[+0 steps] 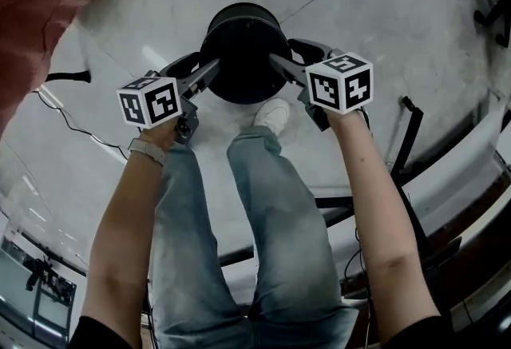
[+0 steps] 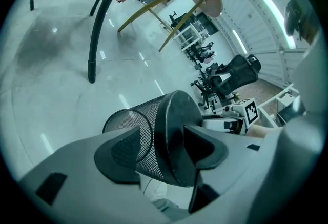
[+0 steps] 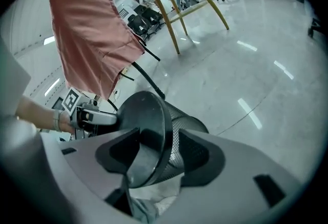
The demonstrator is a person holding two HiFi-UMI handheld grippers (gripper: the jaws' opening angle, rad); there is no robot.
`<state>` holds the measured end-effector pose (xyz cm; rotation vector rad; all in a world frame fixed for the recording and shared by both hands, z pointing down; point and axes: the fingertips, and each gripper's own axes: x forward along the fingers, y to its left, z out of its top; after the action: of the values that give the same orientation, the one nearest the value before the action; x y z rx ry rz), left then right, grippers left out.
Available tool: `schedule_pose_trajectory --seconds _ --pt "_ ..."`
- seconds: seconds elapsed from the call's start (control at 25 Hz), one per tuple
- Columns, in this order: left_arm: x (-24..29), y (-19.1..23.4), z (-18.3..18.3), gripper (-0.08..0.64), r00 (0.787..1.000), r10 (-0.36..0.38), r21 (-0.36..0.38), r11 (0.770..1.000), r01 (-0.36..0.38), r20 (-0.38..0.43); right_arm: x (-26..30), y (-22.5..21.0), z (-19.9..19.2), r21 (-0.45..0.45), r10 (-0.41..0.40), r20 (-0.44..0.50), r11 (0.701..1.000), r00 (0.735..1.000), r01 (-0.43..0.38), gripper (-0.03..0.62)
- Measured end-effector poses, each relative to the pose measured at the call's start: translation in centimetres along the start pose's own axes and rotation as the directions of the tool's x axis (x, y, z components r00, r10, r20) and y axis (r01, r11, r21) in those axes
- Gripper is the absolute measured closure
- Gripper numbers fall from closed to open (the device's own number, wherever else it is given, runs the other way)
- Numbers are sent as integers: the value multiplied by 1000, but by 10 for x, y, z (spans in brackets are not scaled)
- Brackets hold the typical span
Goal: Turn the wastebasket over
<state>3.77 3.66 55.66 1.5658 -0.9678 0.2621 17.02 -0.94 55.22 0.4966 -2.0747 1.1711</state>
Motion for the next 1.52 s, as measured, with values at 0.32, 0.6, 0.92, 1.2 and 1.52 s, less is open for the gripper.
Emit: schedule_pose_trajectory --seconds 0.32,0.6,0.92,1.2,1.52 --pt "-6 -17 24 330 995 -40 60 998 35 90 -26 3 22 32 -64 145 998 987 60 380" --pt "0 -24 55 328 985 -156 233 963 135 73 -50 15 43 -44 -133 307 987 942 154 407" --pt "-29 5 24 308 975 -224 251 943 217 0 -32 66 9 -120 -140 302 976 943 184 414" --pt "-53 59 -37 310 970 -128 275 944 184 -207 13 124 -39 -177 -134 219 969 966 174 420" --pt "-53 140 -102 310 910 39 442 882 163 -413 94 154 -114 -142 -155 175 973 972 181 414"
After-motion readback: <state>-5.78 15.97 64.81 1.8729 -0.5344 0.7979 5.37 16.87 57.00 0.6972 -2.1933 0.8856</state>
